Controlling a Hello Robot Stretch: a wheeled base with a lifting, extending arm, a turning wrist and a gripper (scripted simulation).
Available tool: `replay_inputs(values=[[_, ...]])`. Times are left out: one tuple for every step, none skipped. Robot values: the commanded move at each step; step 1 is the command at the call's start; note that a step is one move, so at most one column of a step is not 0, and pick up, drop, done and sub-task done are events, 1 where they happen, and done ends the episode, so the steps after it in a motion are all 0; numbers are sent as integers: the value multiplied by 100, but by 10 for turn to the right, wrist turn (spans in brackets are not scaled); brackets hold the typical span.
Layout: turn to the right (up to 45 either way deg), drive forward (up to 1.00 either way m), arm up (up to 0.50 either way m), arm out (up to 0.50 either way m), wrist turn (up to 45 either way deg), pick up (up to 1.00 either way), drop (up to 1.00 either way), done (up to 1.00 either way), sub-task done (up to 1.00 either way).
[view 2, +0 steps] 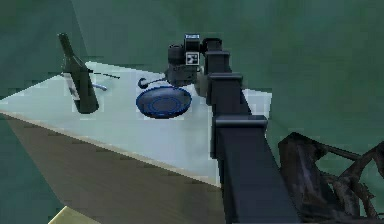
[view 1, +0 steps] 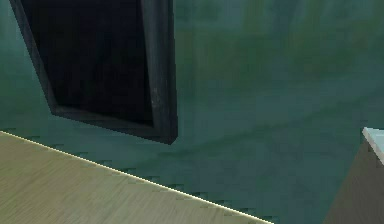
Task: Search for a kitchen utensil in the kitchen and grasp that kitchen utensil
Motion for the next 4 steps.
replay_inputs(values=[[0,0,-12,0,0,0,0,0,0],[0,0,0,0,0,100,0,0,0],[0,0,10,0,0,0,0,0,0],[0,0,0,0,0,0,0,100,0]])
